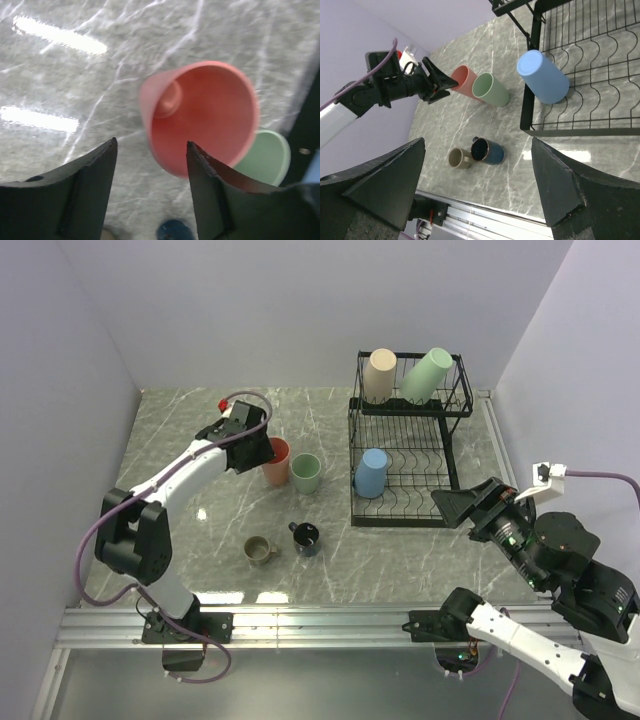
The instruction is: Load the cups into the dish rack
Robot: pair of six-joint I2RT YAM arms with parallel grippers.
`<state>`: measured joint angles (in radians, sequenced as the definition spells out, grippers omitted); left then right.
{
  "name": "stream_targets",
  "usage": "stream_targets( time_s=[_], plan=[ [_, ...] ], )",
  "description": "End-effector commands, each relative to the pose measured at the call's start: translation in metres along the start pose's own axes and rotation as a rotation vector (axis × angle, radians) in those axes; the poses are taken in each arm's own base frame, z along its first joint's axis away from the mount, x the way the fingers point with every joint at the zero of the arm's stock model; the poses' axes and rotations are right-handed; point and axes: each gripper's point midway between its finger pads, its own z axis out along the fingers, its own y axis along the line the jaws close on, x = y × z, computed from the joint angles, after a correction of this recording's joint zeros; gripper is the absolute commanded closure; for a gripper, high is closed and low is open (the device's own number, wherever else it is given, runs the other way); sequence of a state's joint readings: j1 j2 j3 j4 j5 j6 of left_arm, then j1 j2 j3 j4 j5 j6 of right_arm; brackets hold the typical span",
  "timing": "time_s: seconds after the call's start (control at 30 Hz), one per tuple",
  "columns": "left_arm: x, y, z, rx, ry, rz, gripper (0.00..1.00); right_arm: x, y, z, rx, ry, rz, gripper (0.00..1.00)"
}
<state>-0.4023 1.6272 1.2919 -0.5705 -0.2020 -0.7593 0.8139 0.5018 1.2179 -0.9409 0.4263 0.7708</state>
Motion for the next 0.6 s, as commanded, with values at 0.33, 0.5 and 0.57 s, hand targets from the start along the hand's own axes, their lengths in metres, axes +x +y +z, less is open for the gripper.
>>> stream_targets(
  time_s=[0.33,0.5,0.57],
  plan=[
    [-0.023,0.020,0.004,-0.047,-0.032,-0.008,1.00,-0.004,0.007,0.002,-0.006,-0.003,0.028,0.00],
    [-0.070,0.025,-0.054,0.118,-0.136,-0.124,1.00,-0.003,0.061,0.019,-0.187,0.043,0.035,0.00],
    [-0.092,0.027,-0.080,0.225,-0.217,-0.169,1.00,0.008,0.091,0.032,-0.282,0.099,0.078,0.00]
  ],
)
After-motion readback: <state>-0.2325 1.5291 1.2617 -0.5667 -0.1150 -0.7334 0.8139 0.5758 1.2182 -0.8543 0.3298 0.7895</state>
